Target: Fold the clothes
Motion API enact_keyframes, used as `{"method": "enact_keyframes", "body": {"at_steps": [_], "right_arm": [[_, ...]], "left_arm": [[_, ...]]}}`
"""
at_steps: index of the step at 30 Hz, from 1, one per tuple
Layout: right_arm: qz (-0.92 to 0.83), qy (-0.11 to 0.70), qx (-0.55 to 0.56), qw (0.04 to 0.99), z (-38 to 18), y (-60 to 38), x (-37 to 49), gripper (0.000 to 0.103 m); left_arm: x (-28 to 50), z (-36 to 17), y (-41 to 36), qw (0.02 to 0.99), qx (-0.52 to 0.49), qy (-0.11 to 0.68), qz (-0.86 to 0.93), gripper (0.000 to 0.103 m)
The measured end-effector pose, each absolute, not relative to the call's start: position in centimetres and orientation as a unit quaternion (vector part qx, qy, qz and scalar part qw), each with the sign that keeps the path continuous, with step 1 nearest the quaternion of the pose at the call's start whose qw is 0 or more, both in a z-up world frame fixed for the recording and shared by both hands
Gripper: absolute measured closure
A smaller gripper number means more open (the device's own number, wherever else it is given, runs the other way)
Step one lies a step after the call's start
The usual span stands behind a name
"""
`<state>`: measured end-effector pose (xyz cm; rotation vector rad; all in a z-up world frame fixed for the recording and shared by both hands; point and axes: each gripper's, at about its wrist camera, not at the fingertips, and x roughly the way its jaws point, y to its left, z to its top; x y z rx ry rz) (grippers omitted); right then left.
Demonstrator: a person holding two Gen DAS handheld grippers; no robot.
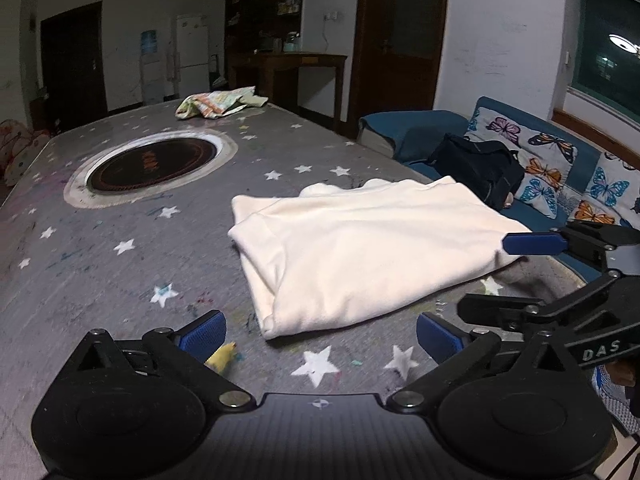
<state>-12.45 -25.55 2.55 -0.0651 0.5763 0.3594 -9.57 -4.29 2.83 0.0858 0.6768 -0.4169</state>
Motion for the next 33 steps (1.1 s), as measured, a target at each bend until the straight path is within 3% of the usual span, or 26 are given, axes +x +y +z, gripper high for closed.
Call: {"method": "enact_keyframes", "body": {"at_steps": [33], "right_arm": [[0.159, 0.304, -0.021, 0.939, 1.2, -25.8, -14.1, 0.0]], "left_arm": [[-10.5, 1.7, -4.3, 0.912, 0.039, 0.372, -0.171, 0.0]]}}
